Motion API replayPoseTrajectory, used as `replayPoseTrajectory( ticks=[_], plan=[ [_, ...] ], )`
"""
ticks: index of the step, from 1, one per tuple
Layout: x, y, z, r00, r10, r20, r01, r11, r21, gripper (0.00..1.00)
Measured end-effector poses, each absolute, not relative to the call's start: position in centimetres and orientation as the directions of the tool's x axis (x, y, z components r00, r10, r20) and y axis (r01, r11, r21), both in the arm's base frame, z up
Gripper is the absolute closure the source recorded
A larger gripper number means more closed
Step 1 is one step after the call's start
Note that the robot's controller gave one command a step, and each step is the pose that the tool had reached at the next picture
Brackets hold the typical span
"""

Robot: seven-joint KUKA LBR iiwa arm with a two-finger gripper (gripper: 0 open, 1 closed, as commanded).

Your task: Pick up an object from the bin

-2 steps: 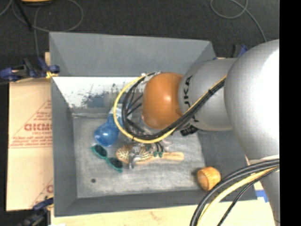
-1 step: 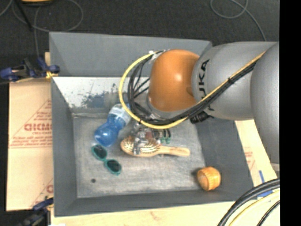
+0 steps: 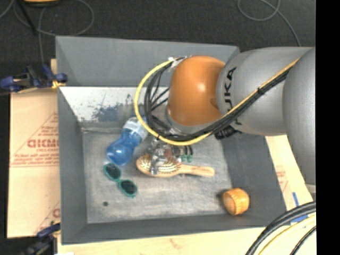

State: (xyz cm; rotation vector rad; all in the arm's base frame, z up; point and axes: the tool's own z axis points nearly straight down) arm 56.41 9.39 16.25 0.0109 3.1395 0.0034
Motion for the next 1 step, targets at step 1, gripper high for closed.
replayPoseTrajectory(
  ticks=[1],
  plan=[
    [56.53,7.3,11.9,-1.0,0.02,-0.01,0.02,1.0,0.004,1.0]
  ],
)
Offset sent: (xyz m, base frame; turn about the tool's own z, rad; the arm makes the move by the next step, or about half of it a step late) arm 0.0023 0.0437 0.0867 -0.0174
